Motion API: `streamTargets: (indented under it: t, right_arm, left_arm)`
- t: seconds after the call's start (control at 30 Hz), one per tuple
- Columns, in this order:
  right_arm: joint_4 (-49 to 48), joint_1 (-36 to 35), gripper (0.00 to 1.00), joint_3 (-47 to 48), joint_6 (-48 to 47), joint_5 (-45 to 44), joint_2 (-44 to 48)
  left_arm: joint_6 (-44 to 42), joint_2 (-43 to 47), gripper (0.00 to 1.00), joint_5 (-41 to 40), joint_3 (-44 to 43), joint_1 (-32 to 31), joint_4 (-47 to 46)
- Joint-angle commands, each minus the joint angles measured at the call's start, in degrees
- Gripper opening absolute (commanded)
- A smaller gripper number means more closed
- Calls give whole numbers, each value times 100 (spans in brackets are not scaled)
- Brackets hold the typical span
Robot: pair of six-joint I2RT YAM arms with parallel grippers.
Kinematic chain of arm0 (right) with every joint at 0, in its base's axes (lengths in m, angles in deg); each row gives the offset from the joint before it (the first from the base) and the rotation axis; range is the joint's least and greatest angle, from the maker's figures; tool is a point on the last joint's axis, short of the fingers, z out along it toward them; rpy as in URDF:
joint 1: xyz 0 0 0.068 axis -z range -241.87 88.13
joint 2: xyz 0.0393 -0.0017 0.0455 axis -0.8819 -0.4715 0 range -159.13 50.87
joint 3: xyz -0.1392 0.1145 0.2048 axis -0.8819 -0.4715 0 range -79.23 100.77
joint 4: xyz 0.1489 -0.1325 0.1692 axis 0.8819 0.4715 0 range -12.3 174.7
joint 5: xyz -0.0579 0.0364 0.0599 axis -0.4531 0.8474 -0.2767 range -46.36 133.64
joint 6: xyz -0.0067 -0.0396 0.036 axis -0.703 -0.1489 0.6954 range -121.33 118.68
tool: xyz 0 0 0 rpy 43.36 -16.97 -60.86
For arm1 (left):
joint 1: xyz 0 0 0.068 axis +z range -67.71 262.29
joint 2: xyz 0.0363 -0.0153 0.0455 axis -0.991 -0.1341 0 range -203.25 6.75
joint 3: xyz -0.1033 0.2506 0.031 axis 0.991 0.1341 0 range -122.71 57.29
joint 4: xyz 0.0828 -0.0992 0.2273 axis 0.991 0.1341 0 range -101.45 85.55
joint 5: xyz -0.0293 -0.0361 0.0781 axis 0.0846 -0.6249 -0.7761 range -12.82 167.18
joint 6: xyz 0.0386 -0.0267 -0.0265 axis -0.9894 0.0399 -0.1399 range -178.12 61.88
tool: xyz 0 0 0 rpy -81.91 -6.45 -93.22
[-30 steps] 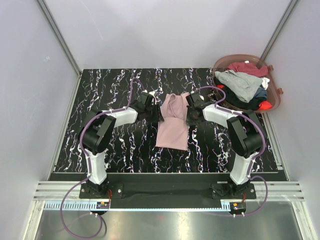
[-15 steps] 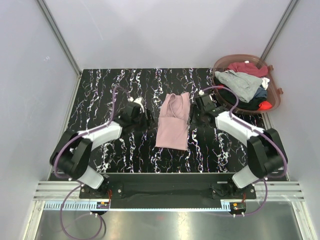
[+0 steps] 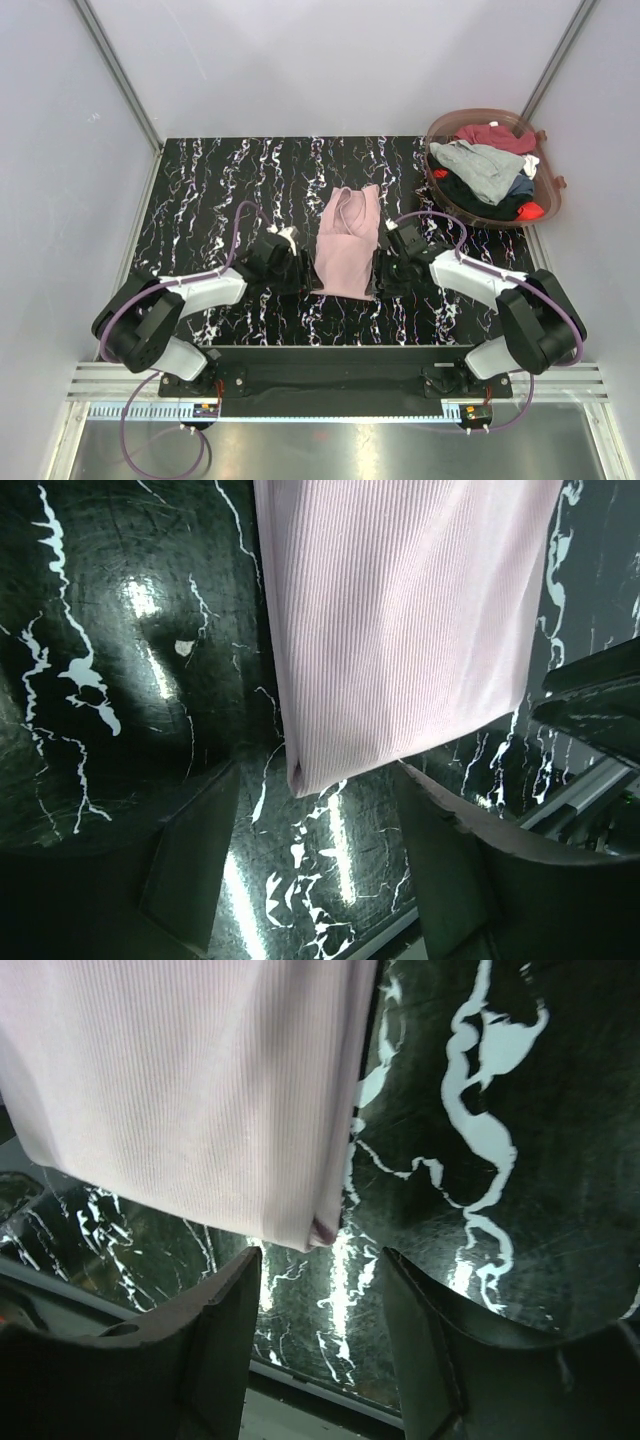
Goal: Fold and stack the tank tops
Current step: Fold the tank top
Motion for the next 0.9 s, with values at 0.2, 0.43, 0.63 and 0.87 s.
streamTargets:
  t: [0.2, 0.43, 0.63, 0.87]
  right_arm:
    - [-628, -105, 43, -106, 243, 450, -319]
    - [-646, -237, 37, -88, 278, 495, -540]
    - [-260, -290, 0, -211, 296, 495, -48]
    - [803, -413, 0, -282, 348, 574, 1304]
  left_arm:
    - [316, -276, 44, 212, 270, -52, -792]
    - [500, -285, 28, 282, 420, -157, -1092]
    - [675, 127, 0, 124, 674, -341, -1013]
    - [992, 1733, 0, -658, 999, -1105, 6]
